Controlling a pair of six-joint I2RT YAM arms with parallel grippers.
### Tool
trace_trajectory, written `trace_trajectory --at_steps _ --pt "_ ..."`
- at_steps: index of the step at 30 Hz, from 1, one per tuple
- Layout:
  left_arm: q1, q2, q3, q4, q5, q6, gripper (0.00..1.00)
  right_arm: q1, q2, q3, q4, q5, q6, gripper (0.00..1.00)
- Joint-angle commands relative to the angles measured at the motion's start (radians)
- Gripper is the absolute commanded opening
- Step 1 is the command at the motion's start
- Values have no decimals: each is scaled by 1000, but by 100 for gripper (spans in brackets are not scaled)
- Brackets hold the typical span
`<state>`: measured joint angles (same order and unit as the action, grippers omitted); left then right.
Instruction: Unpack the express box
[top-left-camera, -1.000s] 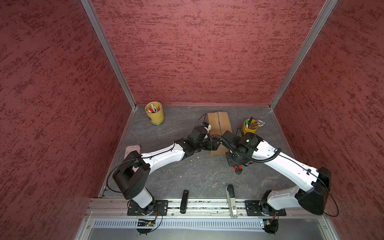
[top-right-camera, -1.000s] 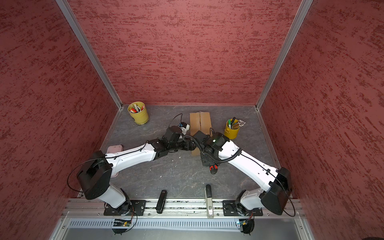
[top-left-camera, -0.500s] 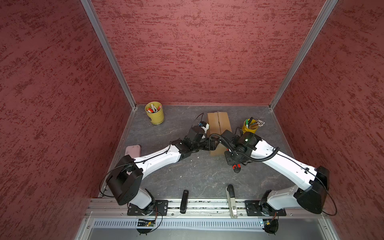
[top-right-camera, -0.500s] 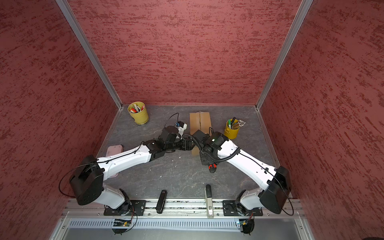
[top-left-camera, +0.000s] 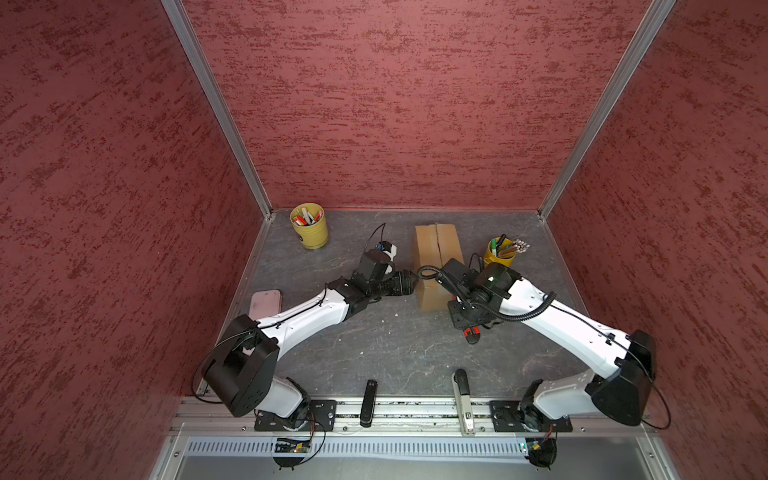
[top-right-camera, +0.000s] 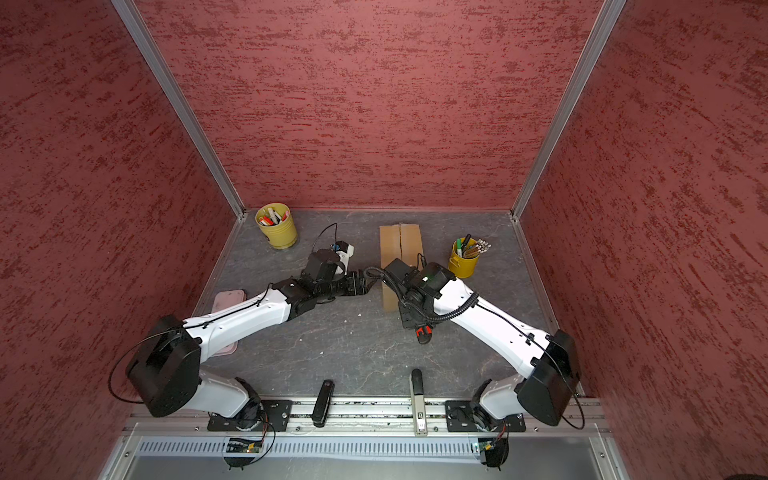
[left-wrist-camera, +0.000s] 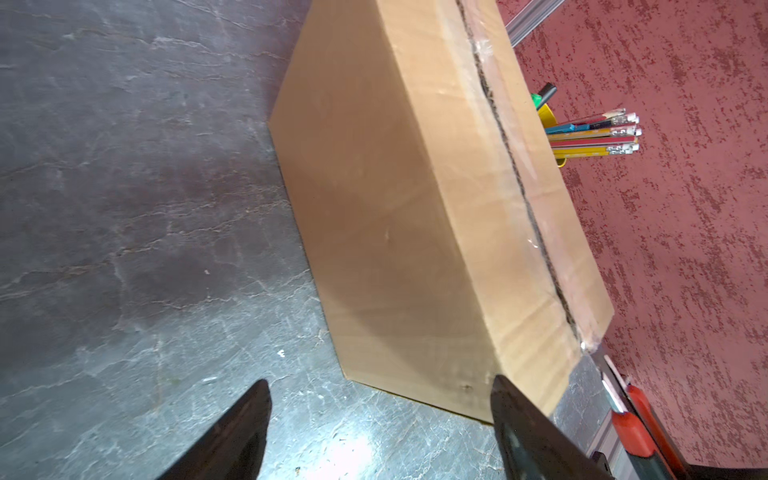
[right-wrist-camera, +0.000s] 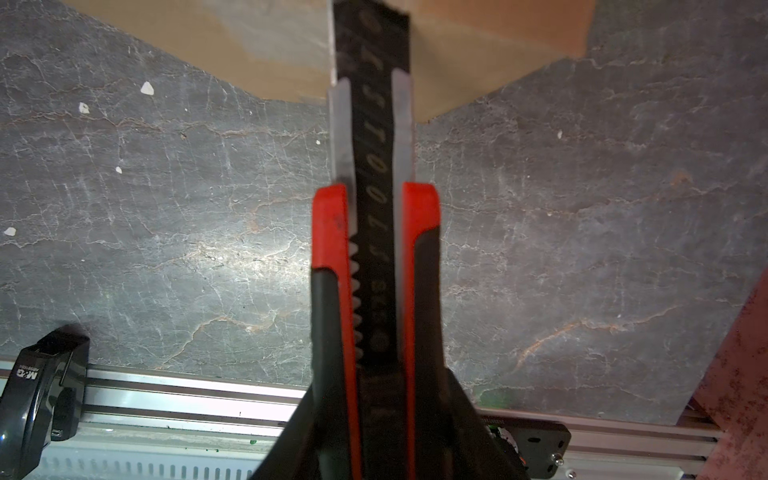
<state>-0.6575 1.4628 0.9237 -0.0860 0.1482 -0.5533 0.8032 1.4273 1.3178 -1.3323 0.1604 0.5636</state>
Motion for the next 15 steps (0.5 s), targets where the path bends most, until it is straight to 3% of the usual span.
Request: trace_trajectory --at_steps 1,15 --pt "9 -14 -14 8 -1 -7 82 -6 12 39 2 14 -2 0" --pt "-1 30 -7 26 28 -7 76 -6 67 77 -2 17 -17 0"
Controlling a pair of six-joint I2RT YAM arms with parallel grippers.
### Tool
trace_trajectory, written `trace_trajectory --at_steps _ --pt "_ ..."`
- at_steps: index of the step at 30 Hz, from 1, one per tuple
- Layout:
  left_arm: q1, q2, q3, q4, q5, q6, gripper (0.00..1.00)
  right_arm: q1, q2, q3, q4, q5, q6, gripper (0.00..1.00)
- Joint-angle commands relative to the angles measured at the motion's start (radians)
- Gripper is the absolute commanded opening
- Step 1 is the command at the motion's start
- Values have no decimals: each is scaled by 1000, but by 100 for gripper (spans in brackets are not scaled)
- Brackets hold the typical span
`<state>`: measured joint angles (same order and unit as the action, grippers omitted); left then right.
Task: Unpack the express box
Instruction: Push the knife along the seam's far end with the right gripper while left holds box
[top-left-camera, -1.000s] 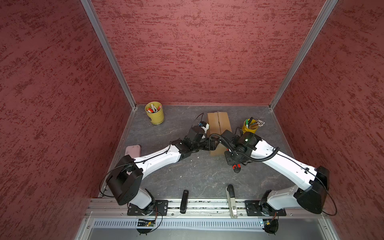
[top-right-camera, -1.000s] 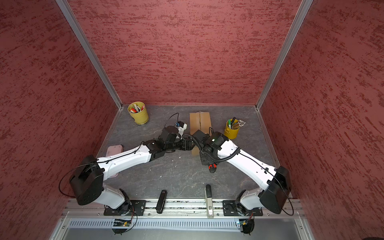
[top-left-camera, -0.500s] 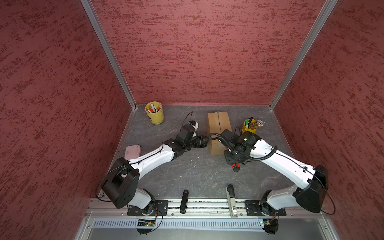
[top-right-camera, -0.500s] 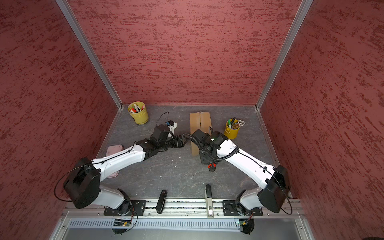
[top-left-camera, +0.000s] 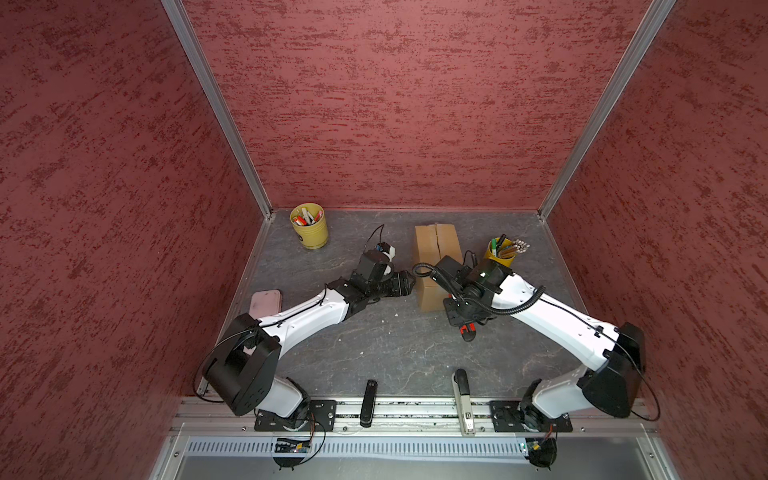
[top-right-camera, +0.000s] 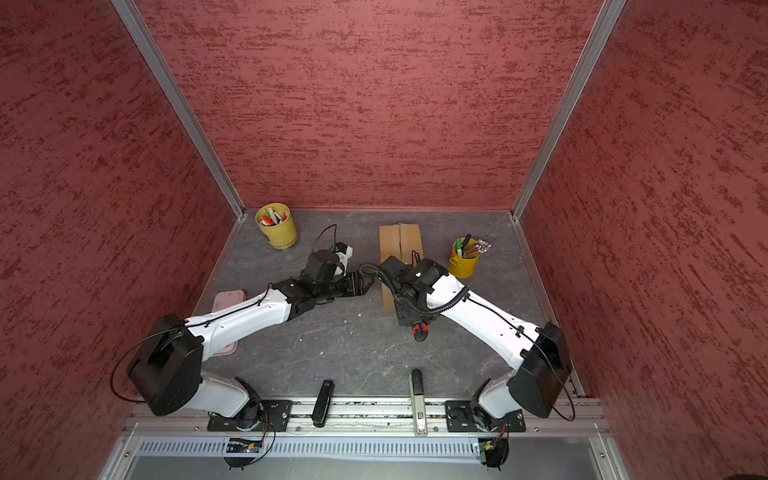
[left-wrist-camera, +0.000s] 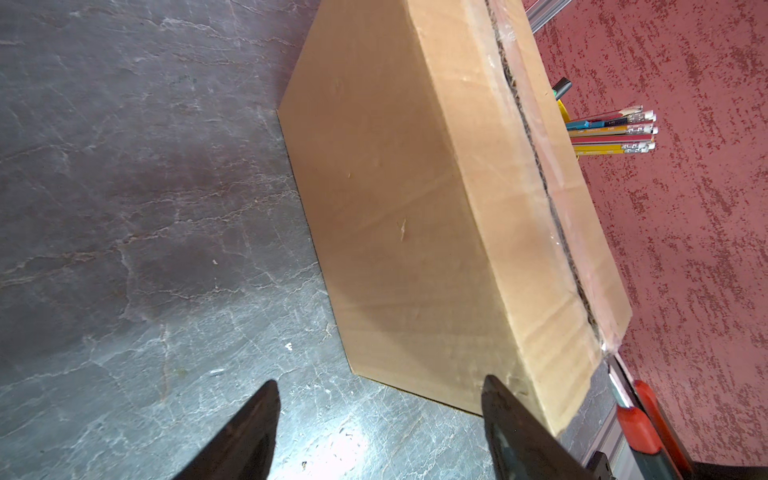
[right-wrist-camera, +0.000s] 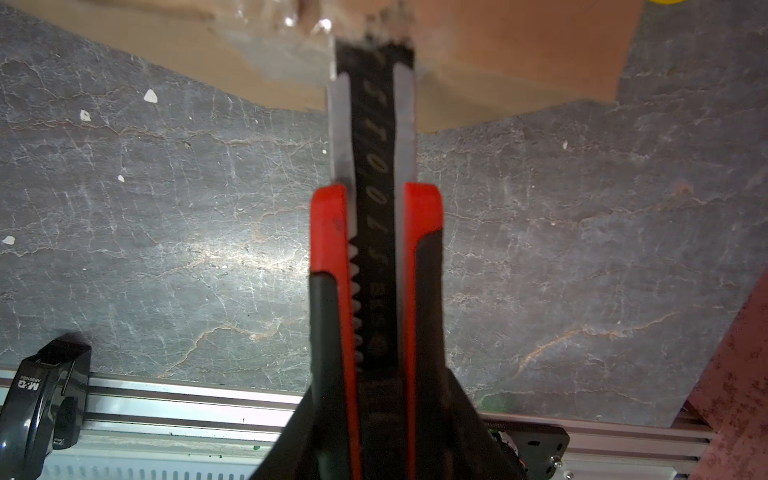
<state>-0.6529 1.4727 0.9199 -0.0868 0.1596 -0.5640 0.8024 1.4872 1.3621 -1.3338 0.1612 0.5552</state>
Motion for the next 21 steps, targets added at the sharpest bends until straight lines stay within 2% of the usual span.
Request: trace_trajectory --at_steps 1,12,21 --pt "-8 22 -3 27 18 4 75 -5 8 33 -2 15 -8 0" --pt "-66 38 14 30 16 4 75 -5 36 72 -10 14 -18 0" --pt "-80 49 23 39 17 -1 75 -5 48 93 -15 12 -23 0"
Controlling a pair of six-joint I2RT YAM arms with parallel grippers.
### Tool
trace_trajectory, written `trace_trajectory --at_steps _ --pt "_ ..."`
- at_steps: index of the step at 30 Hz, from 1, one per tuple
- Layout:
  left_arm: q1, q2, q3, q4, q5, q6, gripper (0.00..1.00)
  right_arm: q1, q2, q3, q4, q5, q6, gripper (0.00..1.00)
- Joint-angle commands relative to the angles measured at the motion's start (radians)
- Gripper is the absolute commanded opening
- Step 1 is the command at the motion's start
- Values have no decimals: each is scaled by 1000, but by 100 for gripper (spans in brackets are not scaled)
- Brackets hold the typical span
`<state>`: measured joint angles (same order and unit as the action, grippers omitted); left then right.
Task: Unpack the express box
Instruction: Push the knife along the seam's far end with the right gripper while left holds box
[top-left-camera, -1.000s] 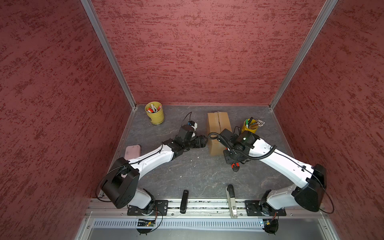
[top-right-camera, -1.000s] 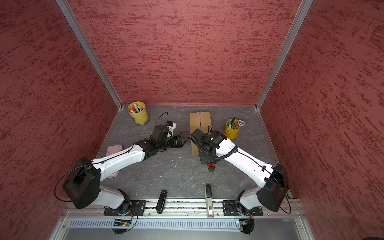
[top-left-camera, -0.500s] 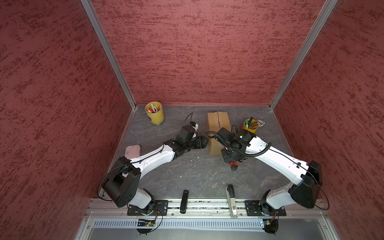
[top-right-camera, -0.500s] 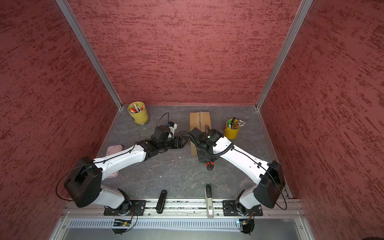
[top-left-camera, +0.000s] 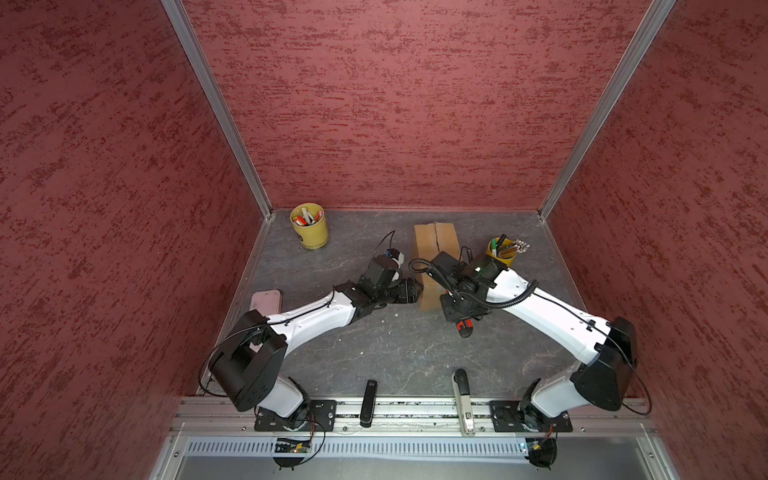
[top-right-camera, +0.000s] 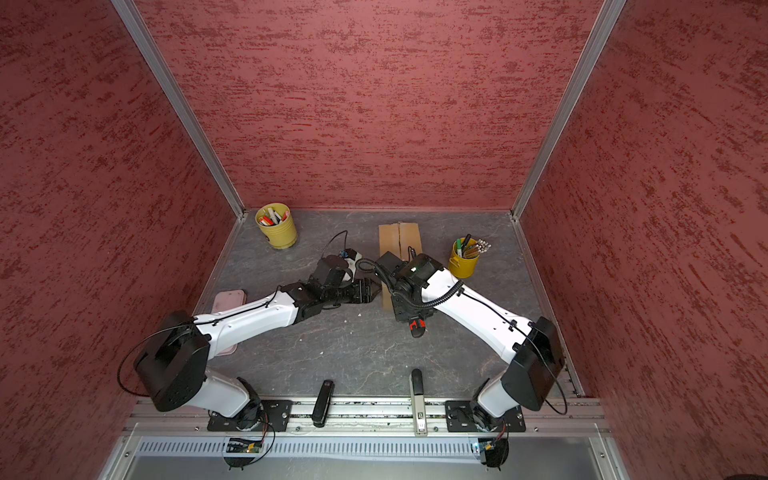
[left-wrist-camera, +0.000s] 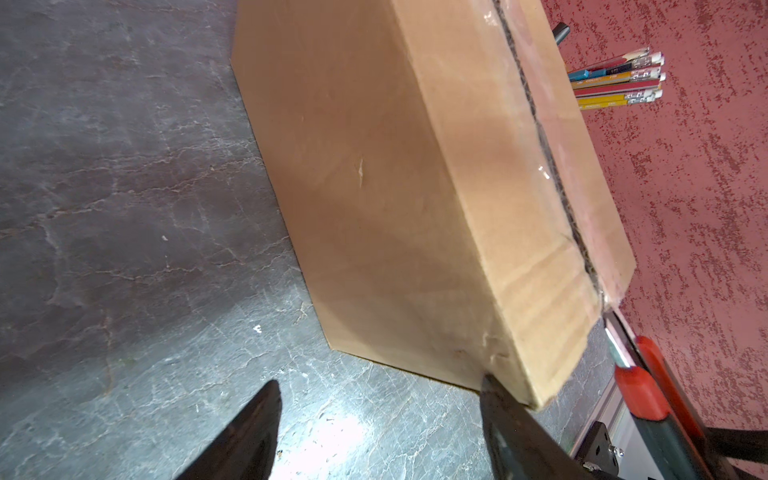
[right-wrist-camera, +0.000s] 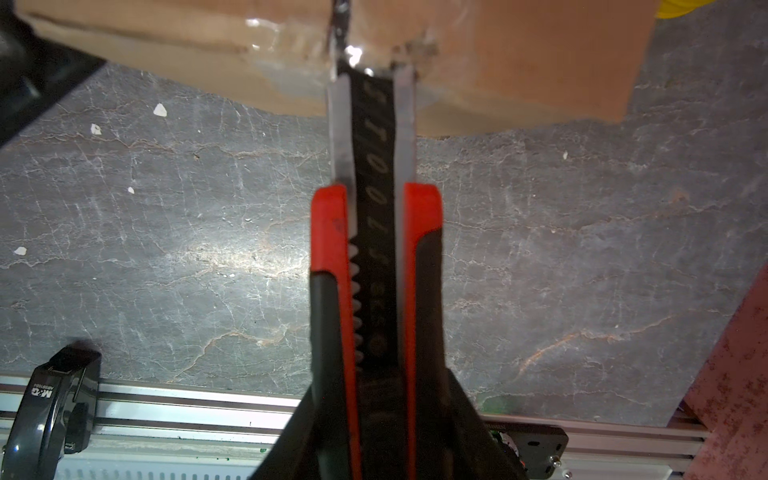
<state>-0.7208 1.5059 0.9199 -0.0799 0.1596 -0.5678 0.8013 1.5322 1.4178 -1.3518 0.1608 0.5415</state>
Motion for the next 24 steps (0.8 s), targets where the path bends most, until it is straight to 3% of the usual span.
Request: trace_trajectory --at_steps 1,24 --pt "-14 16 25 34 18 3 75 -4 3 39 3 13 -11 0" --pt "-28 30 46 48 12 -14 75 27 27 36 20 -1 -30 0"
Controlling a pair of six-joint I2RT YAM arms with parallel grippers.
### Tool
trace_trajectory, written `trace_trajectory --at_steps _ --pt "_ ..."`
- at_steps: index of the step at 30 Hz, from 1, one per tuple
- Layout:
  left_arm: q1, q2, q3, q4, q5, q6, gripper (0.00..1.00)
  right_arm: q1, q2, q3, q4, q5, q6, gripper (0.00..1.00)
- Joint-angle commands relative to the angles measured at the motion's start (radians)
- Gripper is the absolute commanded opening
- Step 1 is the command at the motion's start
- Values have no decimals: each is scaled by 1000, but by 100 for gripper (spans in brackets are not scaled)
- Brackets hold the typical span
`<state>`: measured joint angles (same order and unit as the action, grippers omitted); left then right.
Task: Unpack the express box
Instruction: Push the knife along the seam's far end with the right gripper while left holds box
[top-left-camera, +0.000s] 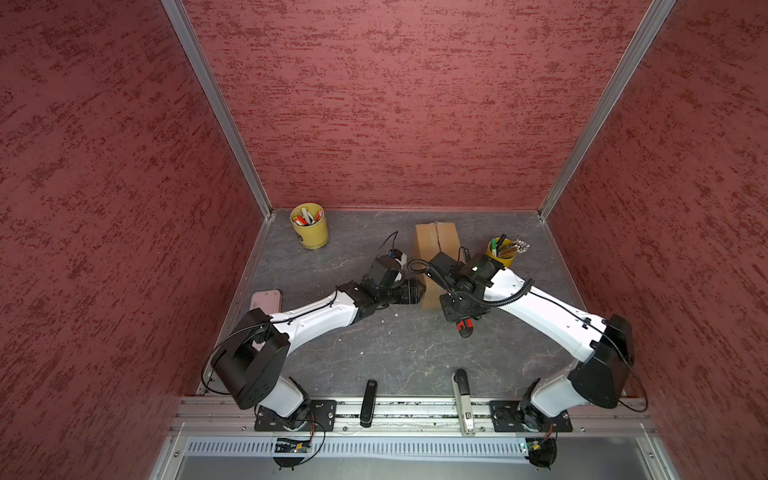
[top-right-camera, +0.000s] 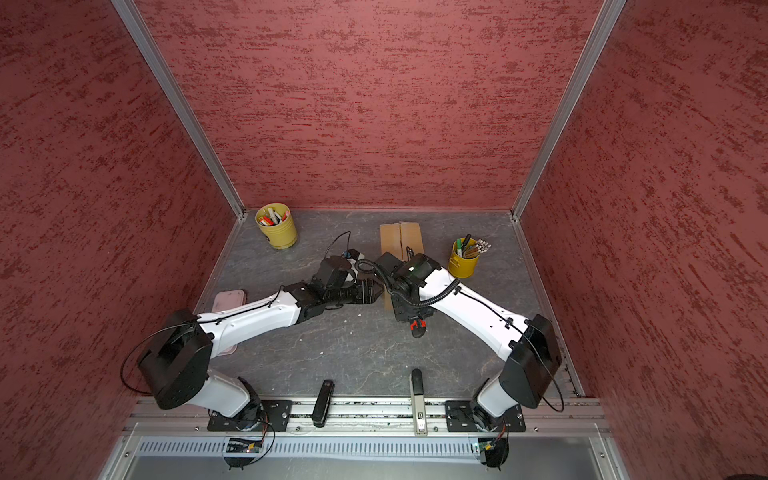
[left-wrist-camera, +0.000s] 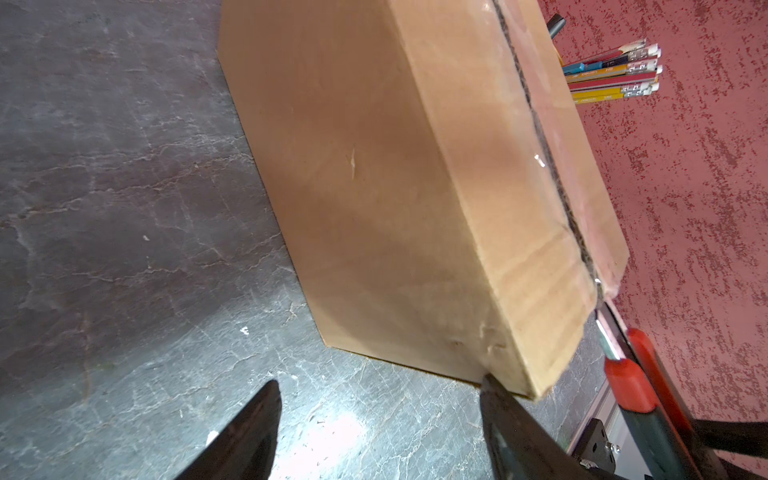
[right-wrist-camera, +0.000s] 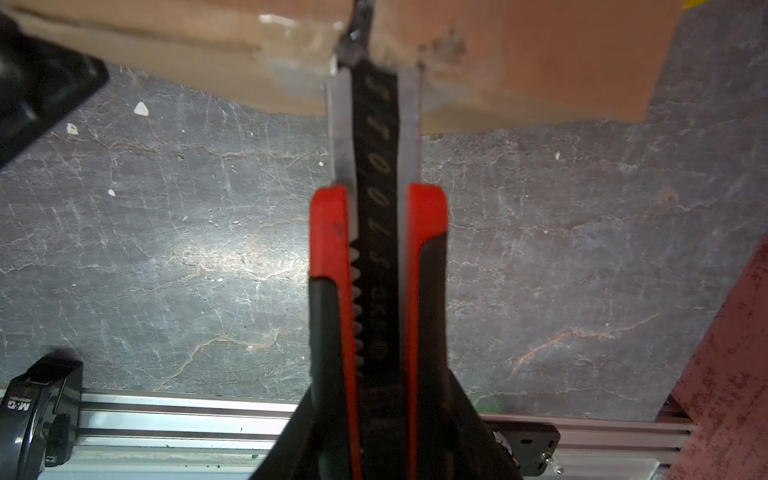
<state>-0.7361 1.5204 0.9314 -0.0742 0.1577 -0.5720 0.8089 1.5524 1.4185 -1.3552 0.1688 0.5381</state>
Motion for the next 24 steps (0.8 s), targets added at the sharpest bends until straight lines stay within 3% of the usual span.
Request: trace_trajectory --at_steps 1,24 --pt "-13 15 37 41 13 -11 75 21 5 34 24 -9 -24 0" --pt "-14 15 44 48 -2 -15 75 56 -5 35 37 -20 -14 0"
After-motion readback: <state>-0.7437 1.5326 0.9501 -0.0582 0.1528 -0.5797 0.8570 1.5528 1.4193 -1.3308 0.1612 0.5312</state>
